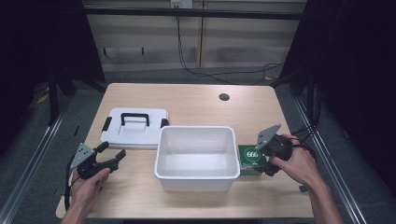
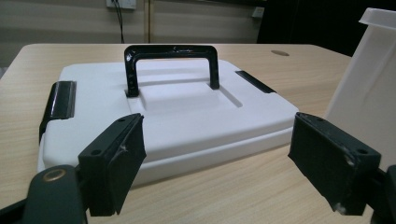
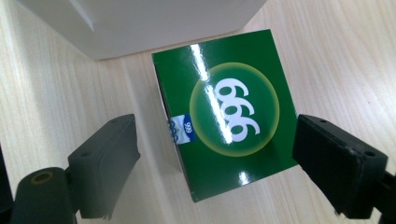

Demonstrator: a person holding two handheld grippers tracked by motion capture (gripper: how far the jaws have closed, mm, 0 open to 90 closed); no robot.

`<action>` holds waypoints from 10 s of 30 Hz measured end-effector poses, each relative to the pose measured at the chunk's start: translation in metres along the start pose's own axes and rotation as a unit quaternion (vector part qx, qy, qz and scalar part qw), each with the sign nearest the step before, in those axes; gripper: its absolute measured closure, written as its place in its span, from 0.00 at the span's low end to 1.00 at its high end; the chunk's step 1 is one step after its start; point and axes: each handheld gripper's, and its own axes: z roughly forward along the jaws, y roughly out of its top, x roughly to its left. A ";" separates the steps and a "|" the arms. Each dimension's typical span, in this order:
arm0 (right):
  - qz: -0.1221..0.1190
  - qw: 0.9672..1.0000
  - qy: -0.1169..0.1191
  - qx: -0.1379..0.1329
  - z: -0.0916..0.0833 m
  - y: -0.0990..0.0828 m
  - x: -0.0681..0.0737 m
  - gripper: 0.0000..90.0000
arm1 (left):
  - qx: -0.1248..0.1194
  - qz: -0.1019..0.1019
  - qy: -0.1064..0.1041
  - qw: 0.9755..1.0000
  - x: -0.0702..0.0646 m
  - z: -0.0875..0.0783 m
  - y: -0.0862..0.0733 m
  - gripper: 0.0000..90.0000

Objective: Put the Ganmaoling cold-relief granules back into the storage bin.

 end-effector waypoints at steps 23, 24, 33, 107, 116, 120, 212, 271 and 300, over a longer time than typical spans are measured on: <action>-0.018 0.992 0.108 0.066 0.027 0.027 -0.041 0.15 | 0.002 -0.002 -0.003 1.000 0.001 0.000 0.000 0.20; -0.018 0.992 0.108 0.066 0.027 0.027 -0.041 0.15 | 0.000 -0.005 0.000 1.000 0.001 0.000 0.000 0.20; -0.027 0.986 0.141 0.081 0.033 0.027 -0.041 0.10 | 0.001 -0.006 -0.001 1.000 0.001 0.001 0.000 0.20; -0.040 0.974 0.109 0.197 0.028 0.045 -0.030 0.18 | 0.003 -0.011 -0.001 1.000 0.002 0.001 0.000 0.21; -0.041 0.977 0.099 0.184 0.013 0.045 -0.033 0.18 | 0.004 -0.010 -0.001 1.000 0.002 0.001 0.000 0.21; -0.040 0.977 0.099 0.186 0.008 0.047 -0.033 0.18 | 0.004 -0.010 0.000 1.000 0.002 0.001 0.000 0.21; -0.113 0.983 0.082 0.119 -0.049 0.180 -0.018 0.18 | 0.007 -0.005 -0.002 1.000 0.001 0.002 0.001 0.21; -0.123 0.970 0.134 0.165 0.056 0.157 -0.006 0.18 | 0.007 -0.005 -0.004 1.000 0.001 0.001 0.001 0.21; -0.119 0.964 0.131 0.198 0.083 0.149 -0.006 0.16 | 0.007 -0.005 -0.005 1.000 0.002 0.001 0.001 0.21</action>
